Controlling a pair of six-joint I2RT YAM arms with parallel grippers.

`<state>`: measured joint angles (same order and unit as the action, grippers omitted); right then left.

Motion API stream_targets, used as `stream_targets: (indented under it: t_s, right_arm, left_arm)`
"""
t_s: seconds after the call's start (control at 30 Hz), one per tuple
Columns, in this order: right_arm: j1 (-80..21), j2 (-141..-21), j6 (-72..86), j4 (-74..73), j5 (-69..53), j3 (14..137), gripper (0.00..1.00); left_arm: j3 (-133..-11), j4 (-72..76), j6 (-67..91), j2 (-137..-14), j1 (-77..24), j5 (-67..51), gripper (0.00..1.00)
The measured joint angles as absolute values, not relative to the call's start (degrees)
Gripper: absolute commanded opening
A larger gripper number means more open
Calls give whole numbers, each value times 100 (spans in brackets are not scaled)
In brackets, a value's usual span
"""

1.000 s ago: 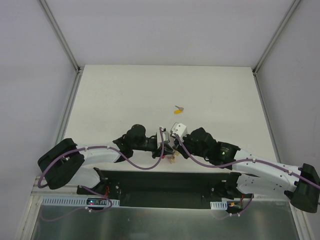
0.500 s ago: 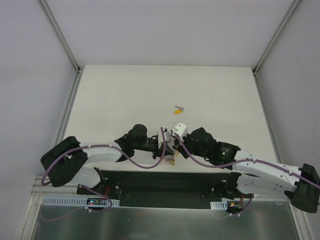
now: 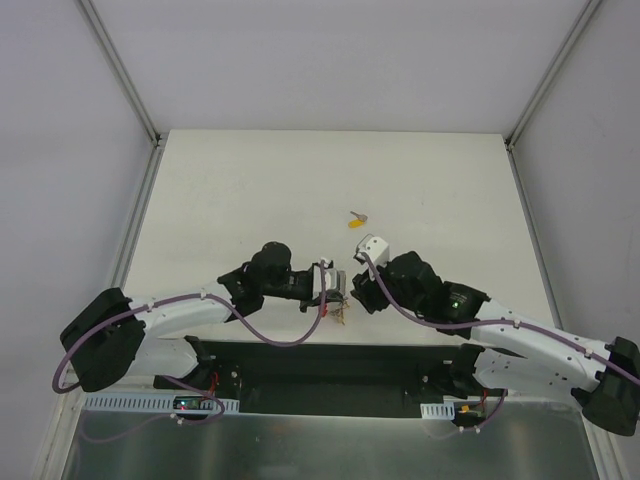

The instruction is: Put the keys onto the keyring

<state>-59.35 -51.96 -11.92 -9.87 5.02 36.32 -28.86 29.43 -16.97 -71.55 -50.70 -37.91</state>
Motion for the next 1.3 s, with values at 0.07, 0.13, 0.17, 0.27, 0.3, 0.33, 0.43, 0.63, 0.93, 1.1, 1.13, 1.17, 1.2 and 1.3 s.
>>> stream_targets:
  t_s: [0.07,0.13,0.17,0.27,0.3,0.33,0.43,0.63,0.93,1.1,1.13,1.17,1.2,1.3]
  right_arm:
    - [-5822,-5196,-1100,-1009,521,3632,54]
    - [-5723,-5192,-1044,-1011,515,3618,54]
    - [-5684,-5183,-1015,-1007,510,3599,54]
    - [-5616,-5078,-954,-897,449,3415,54]
    - [-5614,-5013,-943,-862,427,3336,54]
    - [-5605,-4915,-934,-768,381,3212,53]
    - [-5596,-4582,-902,-502,272,2842,54]
    - [-5568,-4195,-858,54,-62,2504,56]
    - [-5568,-4254,-521,379,390,2493,97]
    - [-5568,-4106,-220,250,1142,2473,96]
    - [-5568,-4042,-137,191,1347,2473,96]
    - [-5566,-3977,-38,130,1553,2473,96]
    - [-5561,-3916,45,54,1726,2473,96]
    - [-5551,-3776,283,-325,2241,2495,96]
  left_arm:
    - [-3037,2558,-2062,-7057,-5103,-3686,0]
    - [-3146,2209,-2377,-6965,-5142,-3568,0]
    - [-3168,2062,-2512,-6912,-5142,-3520,0]
    - [-3170,1750,-2797,-6751,-5144,-3328,0]
    - [-3170,1673,-2847,-6705,-5144,-3264,0]
    - [-3170,1612,-2912,-6654,-5144,-3225,0]
    - [-3170,1474,-3000,-6469,-5144,-3098,0]
    - [-3159,1481,-2982,-6145,-5144,-2945,0]
    - [-3140,1557,-2685,-6040,-4969,-1863,0]
    - [-3533,1284,-2333,-6215,-4027,-1219,0]
    - [-3684,1188,-2292,-6296,-3804,-1090,0]
    - [-3848,1085,-2279,-6399,-3590,-963,0]
    - [-4075,943,-2276,-6541,-3385,-825,0]
    - [-4847,615,-2320,-7109,-2930,-316,0]
